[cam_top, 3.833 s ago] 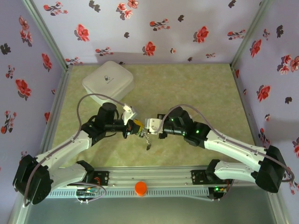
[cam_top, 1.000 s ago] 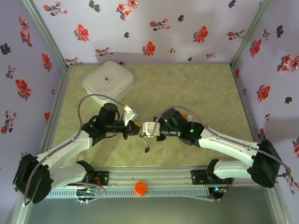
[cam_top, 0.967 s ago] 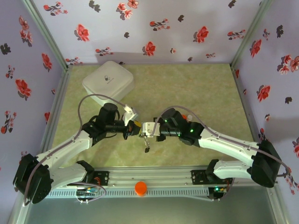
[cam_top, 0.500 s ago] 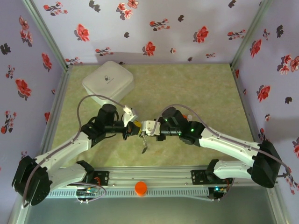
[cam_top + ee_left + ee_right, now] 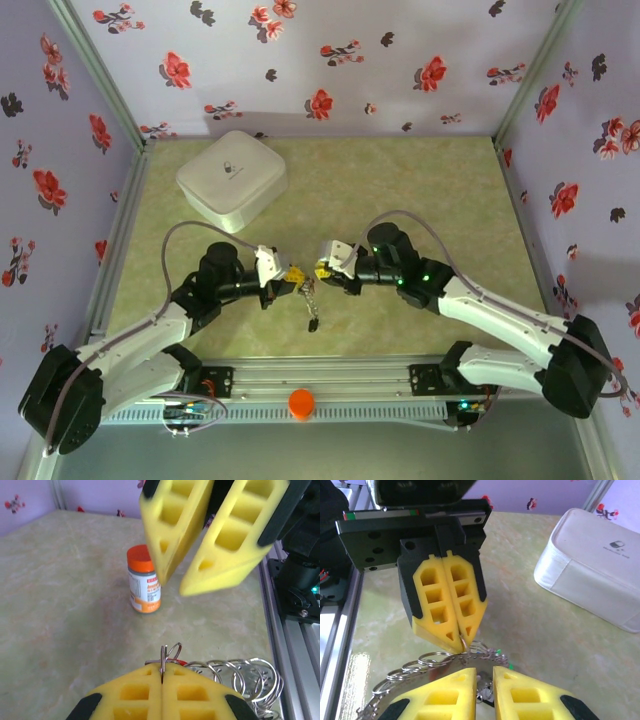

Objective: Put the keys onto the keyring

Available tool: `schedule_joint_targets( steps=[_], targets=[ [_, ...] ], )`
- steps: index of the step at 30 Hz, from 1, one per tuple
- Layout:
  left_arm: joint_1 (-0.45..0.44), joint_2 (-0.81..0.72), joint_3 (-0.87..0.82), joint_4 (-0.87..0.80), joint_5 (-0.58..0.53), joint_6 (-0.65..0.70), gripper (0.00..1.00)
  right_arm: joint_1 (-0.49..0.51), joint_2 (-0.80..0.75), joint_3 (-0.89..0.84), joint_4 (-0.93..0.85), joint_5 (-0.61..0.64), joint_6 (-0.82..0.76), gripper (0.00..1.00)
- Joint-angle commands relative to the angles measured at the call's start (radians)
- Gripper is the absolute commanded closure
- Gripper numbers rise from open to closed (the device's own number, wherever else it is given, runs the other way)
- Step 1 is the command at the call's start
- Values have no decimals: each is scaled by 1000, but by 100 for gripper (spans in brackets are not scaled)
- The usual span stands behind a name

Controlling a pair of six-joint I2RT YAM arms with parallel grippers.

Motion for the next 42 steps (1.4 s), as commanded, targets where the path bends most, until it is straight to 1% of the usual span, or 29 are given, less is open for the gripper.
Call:
schedule_joint_targets(
  steps=[1,3,4,5,9,13,15,17,23,26,32,37,42],
  targets=[
    [-4,-21,-3,130,34,40,100,-2,19,4,12,-49,40,81],
    [-3,-17,-3,128,20,34,100,1,20,5,-7,-36,34,76],
    [-3,-16,-2,128,11,28,100,6,18,5,-18,-18,23,72],
    [-4,-13,-2,130,5,23,100,14,17,1,-23,9,13,70],
    [-6,-7,-2,137,2,7,100,48,13,-25,-5,112,-24,68],
    [-5,-4,-3,143,2,-6,100,64,31,-23,-6,135,-34,69],
    [-7,-7,-2,145,2,-9,100,67,39,-21,-7,138,-39,72],
    [-6,-9,-2,145,2,-12,100,71,37,-24,2,145,-40,80],
    [-7,-11,2,142,2,-12,100,73,30,-22,-1,151,-45,95],
    [-9,-5,9,140,2,-12,100,73,32,-15,-15,142,-50,99],
    [-8,3,23,143,-6,-17,100,100,46,14,-65,134,-89,100],
    [-8,-1,26,161,-29,-33,100,140,56,33,-96,176,-126,100],
    [-9,-3,27,173,-32,-34,100,149,59,34,-100,198,-137,100]
  ],
)
